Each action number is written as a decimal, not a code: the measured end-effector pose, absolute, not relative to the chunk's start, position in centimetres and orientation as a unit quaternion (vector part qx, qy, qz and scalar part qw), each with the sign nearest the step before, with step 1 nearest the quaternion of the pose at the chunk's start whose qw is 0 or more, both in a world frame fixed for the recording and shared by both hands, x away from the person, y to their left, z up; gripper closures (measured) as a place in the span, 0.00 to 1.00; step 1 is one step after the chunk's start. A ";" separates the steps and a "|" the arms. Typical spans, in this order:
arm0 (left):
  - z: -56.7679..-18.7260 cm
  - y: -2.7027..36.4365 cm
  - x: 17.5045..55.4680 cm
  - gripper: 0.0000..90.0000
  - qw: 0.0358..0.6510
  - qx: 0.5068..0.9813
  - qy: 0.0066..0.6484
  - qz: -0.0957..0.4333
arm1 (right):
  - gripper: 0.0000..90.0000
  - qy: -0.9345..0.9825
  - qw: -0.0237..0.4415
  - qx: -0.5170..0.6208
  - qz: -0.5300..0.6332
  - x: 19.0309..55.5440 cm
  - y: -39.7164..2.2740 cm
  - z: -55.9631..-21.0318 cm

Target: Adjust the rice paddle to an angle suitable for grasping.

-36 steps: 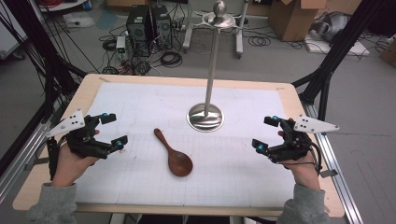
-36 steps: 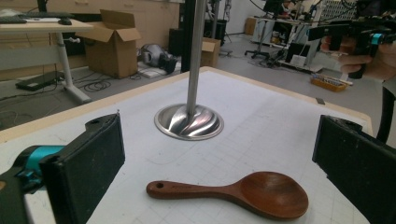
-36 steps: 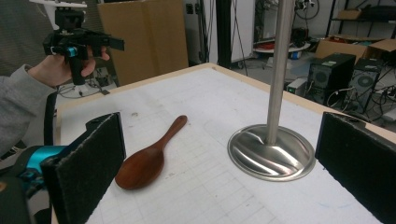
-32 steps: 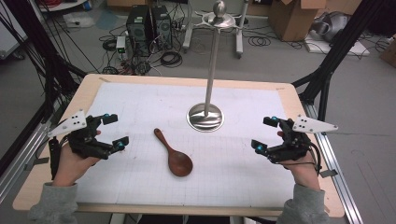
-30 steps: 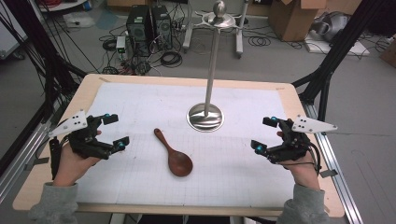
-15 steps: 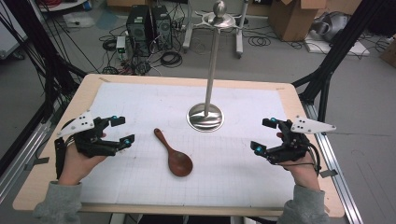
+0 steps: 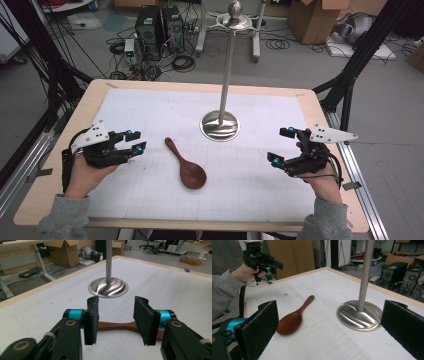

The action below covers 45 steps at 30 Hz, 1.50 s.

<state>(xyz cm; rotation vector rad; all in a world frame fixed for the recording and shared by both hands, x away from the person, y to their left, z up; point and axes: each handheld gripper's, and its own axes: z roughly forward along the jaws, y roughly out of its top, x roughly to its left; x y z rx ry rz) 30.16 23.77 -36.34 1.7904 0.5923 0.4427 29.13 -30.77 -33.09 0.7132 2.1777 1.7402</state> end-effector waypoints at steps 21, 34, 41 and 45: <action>-37.9 22.0 31.0 0.99 0.528 0.785 0.263 0.188 | 0.00 0.756 0.125 0.251 0.591 29.0 -30.7 -33.3; -38.4 19.8 31.5 0.99 0.525 0.791 0.263 0.174 | 0.00 0.763 0.122 0.253 0.582 28.9 -30.5 -33.5; -39.1 18.7 31.9 0.99 0.515 0.801 0.258 0.164 | 0.00 0.765 0.121 0.253 0.579 28.8 -30.5 -33.6; -39.3 17.8 32.0 0.99 0.513 0.801 0.270 0.148 | 0.00 0.766 0.123 0.250 0.579 28.8 -30.5 -33.6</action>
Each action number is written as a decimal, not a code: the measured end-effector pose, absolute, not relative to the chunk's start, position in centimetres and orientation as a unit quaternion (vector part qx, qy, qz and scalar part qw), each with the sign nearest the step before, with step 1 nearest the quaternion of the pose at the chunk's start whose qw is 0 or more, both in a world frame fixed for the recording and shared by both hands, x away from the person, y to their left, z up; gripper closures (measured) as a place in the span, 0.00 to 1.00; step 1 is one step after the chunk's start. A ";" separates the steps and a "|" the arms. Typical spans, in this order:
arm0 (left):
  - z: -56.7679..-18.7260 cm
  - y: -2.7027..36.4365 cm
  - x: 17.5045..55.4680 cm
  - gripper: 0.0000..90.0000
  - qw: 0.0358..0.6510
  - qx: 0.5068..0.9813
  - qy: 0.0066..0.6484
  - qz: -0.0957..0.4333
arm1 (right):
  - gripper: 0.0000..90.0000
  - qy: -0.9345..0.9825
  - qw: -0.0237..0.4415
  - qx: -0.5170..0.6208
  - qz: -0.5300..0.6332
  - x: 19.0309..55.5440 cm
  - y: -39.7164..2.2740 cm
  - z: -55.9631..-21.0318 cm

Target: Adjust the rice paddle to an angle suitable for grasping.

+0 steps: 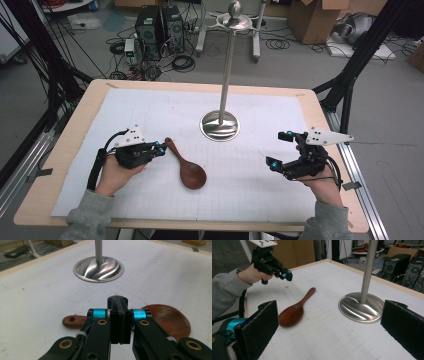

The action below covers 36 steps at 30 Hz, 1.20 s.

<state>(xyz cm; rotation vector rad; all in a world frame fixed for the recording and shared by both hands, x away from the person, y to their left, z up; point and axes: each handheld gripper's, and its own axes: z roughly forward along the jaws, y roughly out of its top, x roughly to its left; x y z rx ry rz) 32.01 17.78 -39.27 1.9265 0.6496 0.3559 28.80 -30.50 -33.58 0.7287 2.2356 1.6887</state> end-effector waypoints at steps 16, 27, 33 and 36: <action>-40.0 15.3 32.4 0.99 0.499 0.816 0.256 0.137 | 0.00 0.766 0.120 0.255 0.578 28.5 -30.9 -33.8; -40.1 12.0 32.8 0.99 0.493 0.828 0.240 0.116 | 0.00 0.770 0.113 0.251 0.575 28.7 -30.6 -33.9; -40.8 10.8 33.2 0.99 0.487 0.833 0.239 0.107 | 0.00 0.771 0.111 0.251 0.575 28.8 -30.6 -33.9; -41.0 10.1 33.4 0.99 0.481 0.838 0.237 0.104 | 0.00 0.771 0.109 0.248 0.576 28.8 -30.6 -33.9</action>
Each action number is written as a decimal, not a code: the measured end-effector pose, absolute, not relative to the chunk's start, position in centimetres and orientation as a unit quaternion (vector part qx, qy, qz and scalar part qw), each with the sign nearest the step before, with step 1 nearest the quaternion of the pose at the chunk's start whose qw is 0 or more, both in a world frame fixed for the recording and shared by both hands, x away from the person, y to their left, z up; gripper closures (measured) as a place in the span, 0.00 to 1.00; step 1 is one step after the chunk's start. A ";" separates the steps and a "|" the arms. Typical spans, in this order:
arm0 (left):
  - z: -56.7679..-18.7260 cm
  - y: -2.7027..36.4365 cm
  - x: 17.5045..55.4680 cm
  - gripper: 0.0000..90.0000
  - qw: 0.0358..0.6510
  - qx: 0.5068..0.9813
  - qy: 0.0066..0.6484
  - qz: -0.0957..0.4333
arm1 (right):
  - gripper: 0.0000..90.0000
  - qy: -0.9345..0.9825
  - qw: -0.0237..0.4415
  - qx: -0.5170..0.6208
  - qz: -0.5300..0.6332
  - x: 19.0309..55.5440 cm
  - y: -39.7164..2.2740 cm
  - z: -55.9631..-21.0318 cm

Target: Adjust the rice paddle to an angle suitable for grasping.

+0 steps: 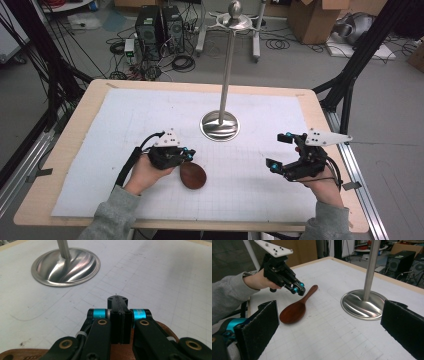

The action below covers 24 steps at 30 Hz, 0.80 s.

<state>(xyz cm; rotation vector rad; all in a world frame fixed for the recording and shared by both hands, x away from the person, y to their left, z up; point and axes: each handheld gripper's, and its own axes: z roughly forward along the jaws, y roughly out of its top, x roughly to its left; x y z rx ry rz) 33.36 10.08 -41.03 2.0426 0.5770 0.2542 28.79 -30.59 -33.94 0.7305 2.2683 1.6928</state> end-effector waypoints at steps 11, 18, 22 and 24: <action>-42.6 7.8 34.1 0.99 0.459 0.852 0.237 0.086 | 0.00 0.770 0.108 0.246 0.578 28.8 -30.7 -33.9; -43.3 6.9 34.0 0.99 0.449 0.859 0.234 0.077 | 0.00 0.775 0.103 0.245 0.574 28.8 -30.5 -34.0; -43.5 6.9 34.2 0.99 0.440 0.864 0.235 0.072 | 0.00 0.778 0.101 0.241 0.572 28.8 -30.3 -34.0; -43.5 6.9 34.3 0.99 0.440 0.863 0.238 0.069 | 0.00 0.780 0.101 0.235 0.572 28.8 -30.2 -34.0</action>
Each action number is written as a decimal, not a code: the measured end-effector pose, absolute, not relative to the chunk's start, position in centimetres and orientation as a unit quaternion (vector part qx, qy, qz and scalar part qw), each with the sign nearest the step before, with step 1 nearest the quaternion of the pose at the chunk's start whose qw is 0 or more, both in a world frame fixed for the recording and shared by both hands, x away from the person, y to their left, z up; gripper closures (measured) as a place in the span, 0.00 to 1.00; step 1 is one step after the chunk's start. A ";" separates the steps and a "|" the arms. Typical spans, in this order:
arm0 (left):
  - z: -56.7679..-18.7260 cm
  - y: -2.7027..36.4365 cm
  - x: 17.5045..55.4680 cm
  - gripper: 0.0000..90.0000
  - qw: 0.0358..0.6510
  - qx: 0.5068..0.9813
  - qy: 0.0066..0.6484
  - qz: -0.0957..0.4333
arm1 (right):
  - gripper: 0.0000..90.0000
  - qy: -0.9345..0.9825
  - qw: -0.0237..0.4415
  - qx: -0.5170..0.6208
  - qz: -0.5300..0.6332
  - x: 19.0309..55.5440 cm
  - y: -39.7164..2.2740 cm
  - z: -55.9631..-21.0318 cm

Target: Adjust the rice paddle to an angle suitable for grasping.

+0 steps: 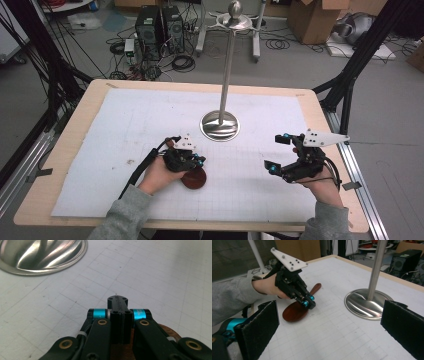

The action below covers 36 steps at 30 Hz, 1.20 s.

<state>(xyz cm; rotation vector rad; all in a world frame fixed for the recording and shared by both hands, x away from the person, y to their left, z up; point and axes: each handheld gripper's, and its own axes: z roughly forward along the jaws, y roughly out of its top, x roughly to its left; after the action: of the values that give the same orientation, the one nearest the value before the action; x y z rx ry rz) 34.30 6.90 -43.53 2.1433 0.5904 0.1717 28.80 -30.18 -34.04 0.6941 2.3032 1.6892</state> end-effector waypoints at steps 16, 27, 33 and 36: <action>-44.0 6.1 34.3 0.99 0.435 0.867 0.236 0.064 | 0.00 0.786 0.097 0.235 0.564 29.1 -29.7 -34.3; -44.2 4.9 34.2 0.99 0.411 0.878 0.235 0.064 | 0.00 0.786 0.097 0.222 0.569 29.1 -29.6 -34.2; -44.1 4.9 34.2 0.99 0.408 0.880 0.237 0.063 | 0.00 0.784 0.097 0.222 0.571 29.1 -29.7 -34.2; -44.1 4.9 34.1 0.99 0.404 0.881 0.235 0.064 | 0.00 0.786 0.096 0.222 0.569 29.1 -29.6 -34.2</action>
<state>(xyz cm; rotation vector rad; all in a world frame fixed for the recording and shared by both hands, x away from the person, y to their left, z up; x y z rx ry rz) 34.09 4.95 -44.08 2.2254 0.5940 0.1618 29.10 -29.61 -34.23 0.6574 2.3295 1.6846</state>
